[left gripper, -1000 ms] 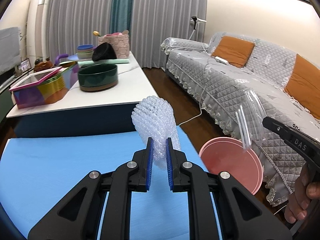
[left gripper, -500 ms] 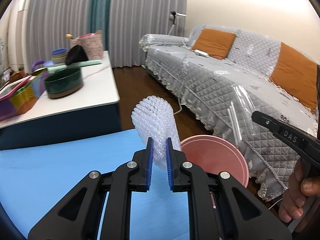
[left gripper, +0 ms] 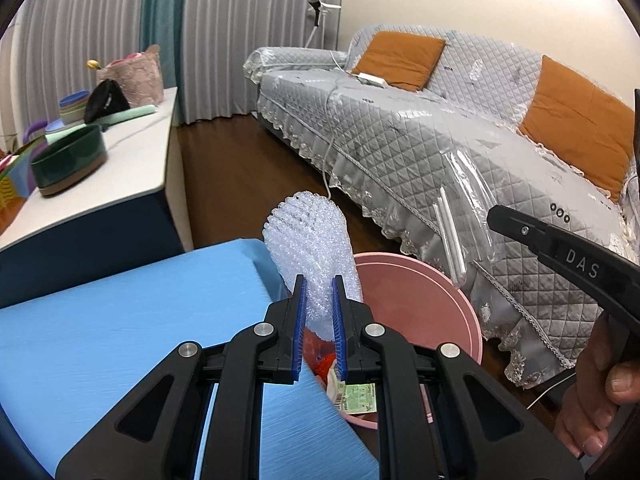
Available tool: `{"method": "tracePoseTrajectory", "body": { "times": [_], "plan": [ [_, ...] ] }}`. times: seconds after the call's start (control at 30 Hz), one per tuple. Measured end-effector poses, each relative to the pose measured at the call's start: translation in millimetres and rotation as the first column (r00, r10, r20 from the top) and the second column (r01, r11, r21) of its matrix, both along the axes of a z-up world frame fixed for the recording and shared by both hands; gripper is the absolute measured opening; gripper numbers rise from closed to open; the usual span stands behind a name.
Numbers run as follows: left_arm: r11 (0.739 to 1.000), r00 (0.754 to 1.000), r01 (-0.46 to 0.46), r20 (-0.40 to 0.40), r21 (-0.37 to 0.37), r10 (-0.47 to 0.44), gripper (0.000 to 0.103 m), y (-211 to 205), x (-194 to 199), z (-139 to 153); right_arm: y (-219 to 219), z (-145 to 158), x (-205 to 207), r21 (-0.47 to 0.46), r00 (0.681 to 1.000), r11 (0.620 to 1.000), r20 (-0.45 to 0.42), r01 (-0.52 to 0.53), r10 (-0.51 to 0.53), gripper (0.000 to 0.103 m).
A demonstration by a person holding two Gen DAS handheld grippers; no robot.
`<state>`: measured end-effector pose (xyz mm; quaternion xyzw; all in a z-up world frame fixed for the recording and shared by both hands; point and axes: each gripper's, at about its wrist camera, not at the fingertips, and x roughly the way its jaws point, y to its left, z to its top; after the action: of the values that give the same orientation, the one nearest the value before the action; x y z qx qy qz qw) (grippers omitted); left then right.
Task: Collect trash
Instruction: 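Open both grippers over pink bin to drop mesh roll and tubes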
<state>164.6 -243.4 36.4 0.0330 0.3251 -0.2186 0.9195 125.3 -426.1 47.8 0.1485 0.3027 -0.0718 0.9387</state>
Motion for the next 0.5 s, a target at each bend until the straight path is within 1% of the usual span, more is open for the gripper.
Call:
{"method": "tracePoseTrajectory", "body": {
  "times": [0.2,0.23,0.27,0.33,0.37,0.4,0.43,0.47,0.5],
  "plan": [
    [0.999,0.999,0.039,-0.027,0.008,-0.038,0.015,-12,5,-8,-5,-4,2,0.002,1.000,1.000,-0.009,0.015,-0.015,0.001],
    [0.999,0.999,0.040,-0.030,0.010,-0.040,0.017,-13,4,-8,-6,-4,2,0.001,1.000,1.000,-0.010,0.016,-0.016,0.001],
    [0.999,0.998,0.045,-0.036,0.011,-0.044,0.022,-14,4,-9,-7,-4,2,0.001,1.000,1.000,-0.012,0.017,-0.017,0.003],
    [0.999,0.998,0.046,-0.035,0.013,-0.045,0.029,-14,5,-10,-8,-6,4,-0.001,0.999,1.000,-0.022,0.028,-0.028,0.006],
    [0.999,0.998,0.045,-0.034,0.014,-0.044,0.030,-14,5,-9,-9,-7,4,-0.002,0.999,0.999,-0.030,0.032,-0.032,0.010],
    [0.999,0.998,0.043,-0.035,0.015,-0.043,0.030,-14,5,-9,-10,-9,5,0.003,0.999,0.999,-0.038,0.035,-0.034,0.021],
    [0.999,0.998,0.041,-0.037,0.013,-0.041,0.030,-12,5,-9,-11,-10,5,0.007,0.998,0.999,-0.039,0.038,-0.038,0.028],
    [0.999,0.999,0.038,-0.038,0.012,-0.038,0.031,-11,5,-9,-10,-10,5,0.007,0.998,0.999,-0.040,0.044,-0.043,0.040],
    [0.999,0.999,0.034,-0.038,0.010,-0.034,0.033,-10,4,-8,-10,-9,4,0.005,0.998,0.999,-0.040,0.051,-0.050,0.045]
  ]
}}
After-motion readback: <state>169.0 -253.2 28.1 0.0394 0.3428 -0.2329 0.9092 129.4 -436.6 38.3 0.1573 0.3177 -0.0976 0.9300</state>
